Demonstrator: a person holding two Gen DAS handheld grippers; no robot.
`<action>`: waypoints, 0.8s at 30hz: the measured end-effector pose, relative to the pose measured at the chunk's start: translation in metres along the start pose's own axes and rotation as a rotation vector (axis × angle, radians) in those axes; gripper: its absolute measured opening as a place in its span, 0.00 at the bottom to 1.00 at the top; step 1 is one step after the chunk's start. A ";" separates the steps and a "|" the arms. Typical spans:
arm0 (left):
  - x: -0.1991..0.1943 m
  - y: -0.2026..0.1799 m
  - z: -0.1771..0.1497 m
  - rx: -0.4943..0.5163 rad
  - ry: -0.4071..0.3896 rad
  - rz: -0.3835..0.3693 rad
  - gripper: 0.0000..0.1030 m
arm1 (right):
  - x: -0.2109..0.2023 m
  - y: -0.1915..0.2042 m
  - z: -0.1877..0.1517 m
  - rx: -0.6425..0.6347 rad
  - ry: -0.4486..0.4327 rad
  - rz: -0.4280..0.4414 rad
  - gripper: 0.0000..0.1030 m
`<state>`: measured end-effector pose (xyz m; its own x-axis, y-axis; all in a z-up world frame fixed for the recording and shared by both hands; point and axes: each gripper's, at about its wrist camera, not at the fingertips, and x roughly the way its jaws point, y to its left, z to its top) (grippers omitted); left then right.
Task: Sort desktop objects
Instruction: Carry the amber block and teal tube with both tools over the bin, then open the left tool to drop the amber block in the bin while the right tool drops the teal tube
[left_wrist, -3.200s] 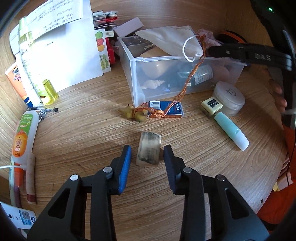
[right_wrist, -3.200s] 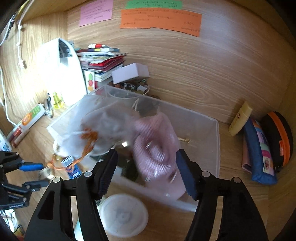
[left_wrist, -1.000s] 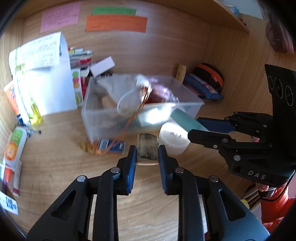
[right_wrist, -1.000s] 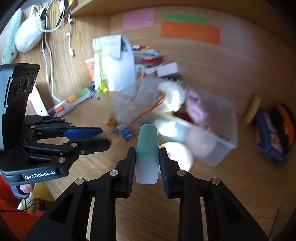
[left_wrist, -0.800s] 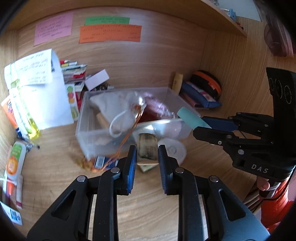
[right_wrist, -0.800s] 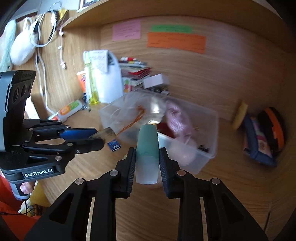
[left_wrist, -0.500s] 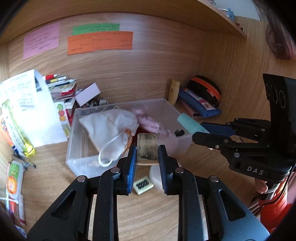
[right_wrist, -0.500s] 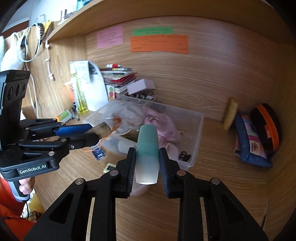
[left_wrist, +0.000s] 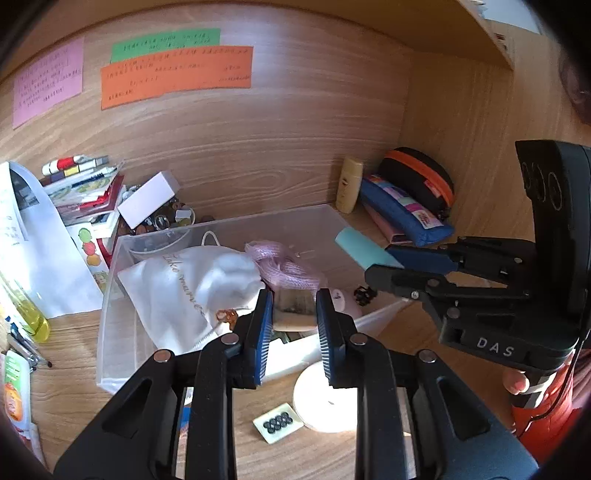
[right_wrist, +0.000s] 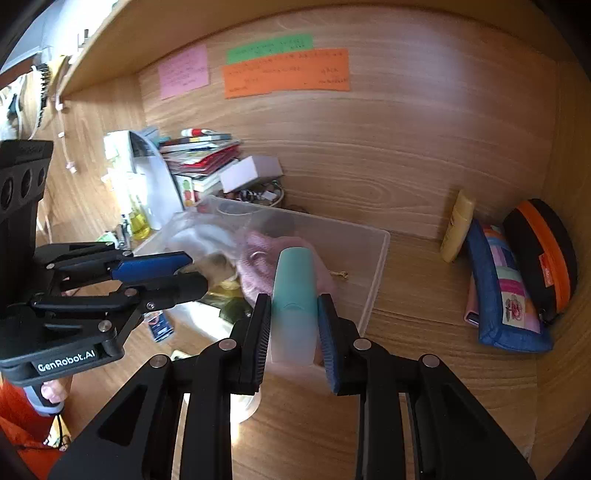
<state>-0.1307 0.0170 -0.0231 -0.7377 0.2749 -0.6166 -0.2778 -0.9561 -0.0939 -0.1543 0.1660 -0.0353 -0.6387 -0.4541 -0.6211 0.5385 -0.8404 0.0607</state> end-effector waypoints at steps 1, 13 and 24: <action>0.004 0.002 0.000 -0.008 0.007 -0.002 0.22 | 0.003 -0.002 0.001 0.013 0.000 -0.007 0.22; 0.022 0.010 -0.007 -0.024 0.053 -0.021 0.22 | 0.040 -0.004 -0.003 0.055 0.081 -0.028 0.22; 0.025 0.006 -0.010 -0.017 0.066 -0.005 0.38 | 0.043 -0.004 -0.007 0.025 0.072 -0.075 0.29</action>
<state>-0.1443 0.0175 -0.0470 -0.6938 0.2729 -0.6664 -0.2706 -0.9564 -0.1099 -0.1799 0.1523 -0.0680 -0.6353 -0.3677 -0.6791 0.4761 -0.8789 0.0305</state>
